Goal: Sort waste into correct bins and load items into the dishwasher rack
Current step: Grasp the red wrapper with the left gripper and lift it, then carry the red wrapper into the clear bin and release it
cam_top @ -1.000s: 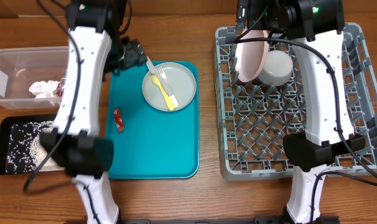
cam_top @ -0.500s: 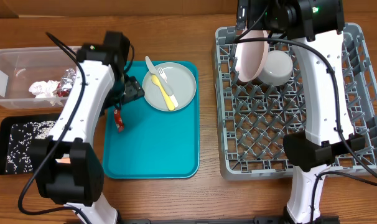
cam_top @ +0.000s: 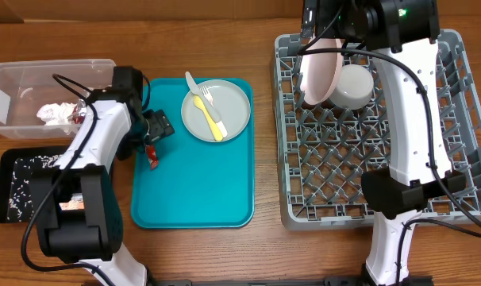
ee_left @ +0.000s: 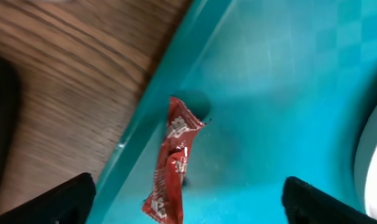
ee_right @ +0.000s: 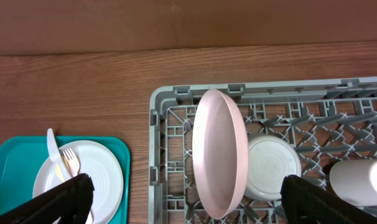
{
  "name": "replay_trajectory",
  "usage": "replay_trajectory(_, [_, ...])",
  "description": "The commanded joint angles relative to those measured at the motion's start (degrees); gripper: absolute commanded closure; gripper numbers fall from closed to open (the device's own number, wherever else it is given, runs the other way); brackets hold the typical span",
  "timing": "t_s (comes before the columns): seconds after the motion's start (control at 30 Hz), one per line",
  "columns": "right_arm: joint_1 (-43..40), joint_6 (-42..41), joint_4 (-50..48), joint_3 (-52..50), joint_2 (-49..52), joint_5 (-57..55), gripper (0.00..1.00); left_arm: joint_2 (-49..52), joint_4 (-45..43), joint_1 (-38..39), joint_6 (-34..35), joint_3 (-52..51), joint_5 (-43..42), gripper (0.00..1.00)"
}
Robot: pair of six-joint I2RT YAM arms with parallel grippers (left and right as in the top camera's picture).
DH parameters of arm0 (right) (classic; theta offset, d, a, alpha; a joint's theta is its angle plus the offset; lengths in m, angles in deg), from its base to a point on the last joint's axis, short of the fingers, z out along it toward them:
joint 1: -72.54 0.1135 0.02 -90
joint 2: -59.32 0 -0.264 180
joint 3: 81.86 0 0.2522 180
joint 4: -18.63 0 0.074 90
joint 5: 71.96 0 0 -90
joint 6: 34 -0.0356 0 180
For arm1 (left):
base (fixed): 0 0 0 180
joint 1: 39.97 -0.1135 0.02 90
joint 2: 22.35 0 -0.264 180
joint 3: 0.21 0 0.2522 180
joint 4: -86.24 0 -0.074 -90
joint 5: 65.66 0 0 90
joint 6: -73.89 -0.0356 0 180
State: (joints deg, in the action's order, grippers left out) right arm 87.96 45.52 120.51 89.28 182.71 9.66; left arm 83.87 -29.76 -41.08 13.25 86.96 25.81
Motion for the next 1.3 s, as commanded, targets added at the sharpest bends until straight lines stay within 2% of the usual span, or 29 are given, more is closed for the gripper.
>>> replay_trajectory(0.0, [0.09,0.07,-0.22,0.07,0.28,-0.59,0.00,0.39,-1.60,0.42,-1.29,-2.21,-1.60,0.08])
replay_trajectory(0.13, [0.09,0.07,-0.22,0.07,0.28,-0.59,0.00,0.39,-3.78,0.44,-0.92,-4.83,-4.13,0.11])
replay_trajectory(0.37, [0.09,0.07,-0.22,0.07,0.28,-0.59,0.00,0.94,-5.73,0.48,-0.92,-7.32,-4.11,0.12])
replay_trajectory(0.57, [0.09,0.07,-0.22,0.07,0.28,-0.59,0.00,2.14,-6.60,0.50,-1.11,-7.37,-4.28,0.18])
replay_trajectory(1.03, [0.09,0.07,-0.22,0.07,0.28,-0.59,0.00,2.03,-5.29,0.50,-1.07,-6.58,-0.81,0.53])
replay_trajectory(1.1, [0.09,0.07,-0.22,0.07,0.28,-0.59,0.00,1.99,-4.70,0.50,-1.05,-5.99,-0.61,0.65])
replay_trajectory(1.13, [0.09,0.07,-0.22,0.07,0.28,-0.59,0.00,1.99,-4.42,0.50,-1.05,-5.70,-0.59,0.77])
replay_trajectory(1.17, [0.09,0.07,-0.22,0.07,0.28,-0.59,0.00,1.99,-3.91,0.50,-1.03,-5.01,-0.61,0.96])
replay_trajectory(1.27, [0.09,0.07,-0.22,0.07,0.28,-0.59,0.00,1.99,-3.15,0.50,-1.05,-4.04,-0.61,0.96])
